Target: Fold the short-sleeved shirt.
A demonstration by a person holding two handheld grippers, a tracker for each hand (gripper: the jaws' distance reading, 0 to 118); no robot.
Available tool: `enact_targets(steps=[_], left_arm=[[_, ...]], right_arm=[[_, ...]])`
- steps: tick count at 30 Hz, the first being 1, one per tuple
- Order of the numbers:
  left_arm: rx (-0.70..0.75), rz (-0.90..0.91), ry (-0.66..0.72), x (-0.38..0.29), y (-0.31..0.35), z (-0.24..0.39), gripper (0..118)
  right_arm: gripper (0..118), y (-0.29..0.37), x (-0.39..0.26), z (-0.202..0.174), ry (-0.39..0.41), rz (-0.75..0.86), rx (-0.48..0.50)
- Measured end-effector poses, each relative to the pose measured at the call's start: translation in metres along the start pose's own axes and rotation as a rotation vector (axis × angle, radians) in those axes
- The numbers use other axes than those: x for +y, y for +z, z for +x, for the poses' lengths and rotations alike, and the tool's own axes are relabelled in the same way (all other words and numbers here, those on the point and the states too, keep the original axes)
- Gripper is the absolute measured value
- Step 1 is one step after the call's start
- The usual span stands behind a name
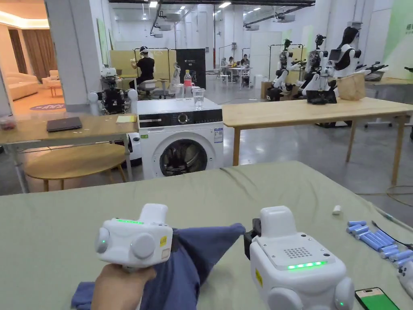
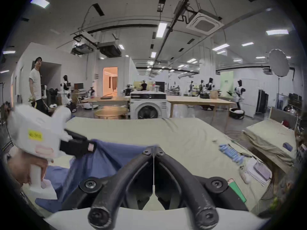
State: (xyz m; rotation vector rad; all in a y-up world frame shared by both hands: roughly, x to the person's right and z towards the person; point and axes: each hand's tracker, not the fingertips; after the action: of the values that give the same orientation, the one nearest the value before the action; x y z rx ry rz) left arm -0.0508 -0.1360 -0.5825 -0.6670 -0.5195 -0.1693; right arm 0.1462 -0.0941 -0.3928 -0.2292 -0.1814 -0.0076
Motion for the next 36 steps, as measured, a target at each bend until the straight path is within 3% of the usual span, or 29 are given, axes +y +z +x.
enact_targets(steps=[3, 8, 11, 12, 18, 24, 25, 26, 27, 28, 32, 36], left_arm=[[0.034, -0.127, -0.02, -0.035, -0.057, 0.02, 0], [0.08, -0.167, 0.07, -0.084, -0.097, 0.026, 4], [0.069, -0.076, 0.057, -0.085, -0.072, 0.02, 104], [0.086, -0.025, 0.034, -0.083, -0.054, 0.017, 111], [0.126, 0.319, 0.033, -0.08, 0.102, -0.022, 111], [0.33, 0.33, 0.063, -0.135, 0.225, -0.064, 109], [0.341, 0.311, 0.058, -0.143, 0.234, -0.067, 98], [0.371, 0.288, 0.063, -0.153, 0.242, -0.073, 69], [0.424, 0.249, 0.08, -0.16, 0.244, -0.08, 8], [0.467, 0.231, 0.124, -0.168, 0.246, -0.089, 0], [0.438, 0.178, 0.243, -0.173, 0.234, -0.136, 0], [0.393, -0.023, 0.336, -0.167, 0.185, -0.188, 0]], right_arm=[[0, -0.008, -0.013, 0.025, -0.014, -0.031, -0.035], [0, -0.023, -0.034, 0.05, -0.054, -0.092, -0.014], [0, -0.027, -0.042, 0.046, -0.033, -0.095, -0.008], [0, -0.027, -0.043, 0.044, -0.029, -0.091, 0.008], [0, -0.019, -0.044, 0.016, -0.003, -0.065, 0.058], [0, -0.011, -0.049, -0.013, -0.016, -0.067, 0.126], [0, -0.011, -0.05, -0.016, -0.019, -0.069, 0.134], [0, -0.01, -0.052, -0.021, -0.022, -0.073, 0.141], [0, -0.01, -0.053, -0.025, -0.026, -0.079, 0.153], [0, -0.011, -0.054, -0.028, -0.027, -0.086, 0.164], [0, -0.013, -0.057, -0.037, -0.013, -0.093, 0.187], [0, -0.021, -0.059, -0.038, 0.012, -0.092, 0.195]])
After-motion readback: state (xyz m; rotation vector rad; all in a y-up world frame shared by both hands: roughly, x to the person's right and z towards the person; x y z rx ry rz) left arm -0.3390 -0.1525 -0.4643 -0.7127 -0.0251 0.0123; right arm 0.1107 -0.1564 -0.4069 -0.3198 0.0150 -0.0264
